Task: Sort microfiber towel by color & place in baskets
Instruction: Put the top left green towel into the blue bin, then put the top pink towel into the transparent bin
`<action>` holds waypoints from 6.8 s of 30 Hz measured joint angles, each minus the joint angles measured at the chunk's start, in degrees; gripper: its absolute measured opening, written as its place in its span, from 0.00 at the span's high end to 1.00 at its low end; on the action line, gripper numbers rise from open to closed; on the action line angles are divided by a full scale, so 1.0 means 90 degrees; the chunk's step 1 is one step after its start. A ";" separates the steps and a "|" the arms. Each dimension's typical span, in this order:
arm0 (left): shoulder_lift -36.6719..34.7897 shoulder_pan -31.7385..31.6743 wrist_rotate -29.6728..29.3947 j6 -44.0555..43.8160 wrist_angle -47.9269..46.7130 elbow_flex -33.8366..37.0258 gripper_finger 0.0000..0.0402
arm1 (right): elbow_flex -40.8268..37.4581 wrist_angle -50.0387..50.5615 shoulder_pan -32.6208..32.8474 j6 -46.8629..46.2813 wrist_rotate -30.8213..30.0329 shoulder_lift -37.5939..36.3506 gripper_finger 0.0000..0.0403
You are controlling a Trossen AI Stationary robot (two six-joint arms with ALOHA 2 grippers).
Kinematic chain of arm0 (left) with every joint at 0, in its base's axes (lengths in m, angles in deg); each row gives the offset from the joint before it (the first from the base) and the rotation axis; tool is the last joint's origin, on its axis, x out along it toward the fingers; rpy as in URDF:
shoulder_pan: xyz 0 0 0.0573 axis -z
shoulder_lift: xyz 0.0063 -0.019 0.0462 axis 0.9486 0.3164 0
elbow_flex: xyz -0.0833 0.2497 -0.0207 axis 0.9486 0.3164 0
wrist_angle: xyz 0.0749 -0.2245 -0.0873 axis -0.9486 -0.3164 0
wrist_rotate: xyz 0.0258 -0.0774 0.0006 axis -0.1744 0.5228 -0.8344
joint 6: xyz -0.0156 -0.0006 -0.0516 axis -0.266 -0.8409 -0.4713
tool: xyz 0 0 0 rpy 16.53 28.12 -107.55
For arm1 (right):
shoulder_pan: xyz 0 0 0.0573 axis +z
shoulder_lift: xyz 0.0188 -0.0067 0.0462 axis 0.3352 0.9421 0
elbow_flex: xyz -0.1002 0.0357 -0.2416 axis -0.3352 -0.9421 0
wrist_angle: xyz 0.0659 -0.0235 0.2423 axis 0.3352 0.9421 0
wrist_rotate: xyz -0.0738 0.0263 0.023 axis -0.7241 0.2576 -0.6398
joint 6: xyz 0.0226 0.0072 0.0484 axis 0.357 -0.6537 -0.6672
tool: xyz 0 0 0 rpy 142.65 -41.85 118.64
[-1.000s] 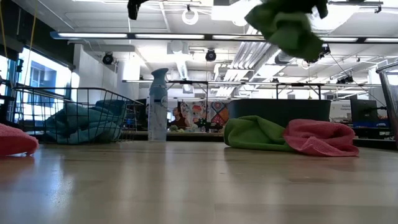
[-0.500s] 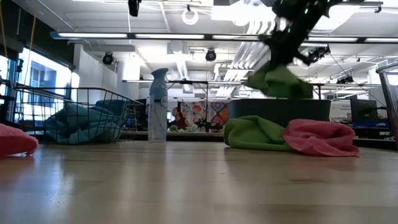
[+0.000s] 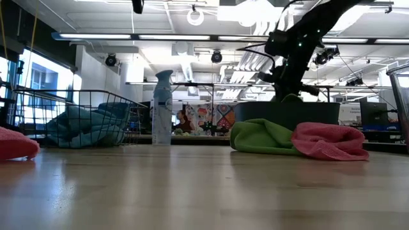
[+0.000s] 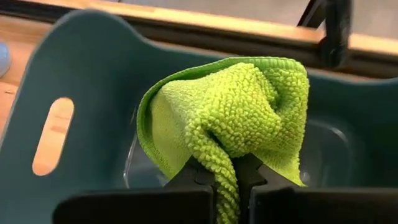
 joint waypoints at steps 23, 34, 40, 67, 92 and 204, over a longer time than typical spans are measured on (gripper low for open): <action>0.0000 -0.0003 -0.0007 -0.0161 -0.0002 0.0000 0.66 | 0.0000 0.0065 0.0019 -0.1294 0.0296 0.1051 0.72; 0.0000 -0.0003 -0.0007 -0.0160 -0.0007 -0.0002 0.66 | 0.0005 0.0398 -0.0038 -0.0706 0.0327 0.0226 0.40; 0.0000 -0.0003 -0.0007 -0.0160 -0.0007 -0.0002 0.66 | 0.0005 0.0548 -0.0093 -0.0416 0.0323 -0.0516 0.37; 0.0000 -0.0006 -0.0499 -0.0160 -0.0014 -0.0002 0.65 | -0.0021 0.3188 0.3690 -0.0662 -0.0252 -0.3431 0.37; 0.0001 -0.0006 -0.0823 -0.0163 -0.0024 -0.0005 0.66 | -0.3174 0.0667 0.3923 -0.2971 -0.0306 -0.2586 0.37; 0.0002 -0.0016 -0.0831 0.0287 -0.0024 -0.0005 0.65 | 0.2455 0.3031 1.3049 -0.9180 -0.0155 -0.1506 1.00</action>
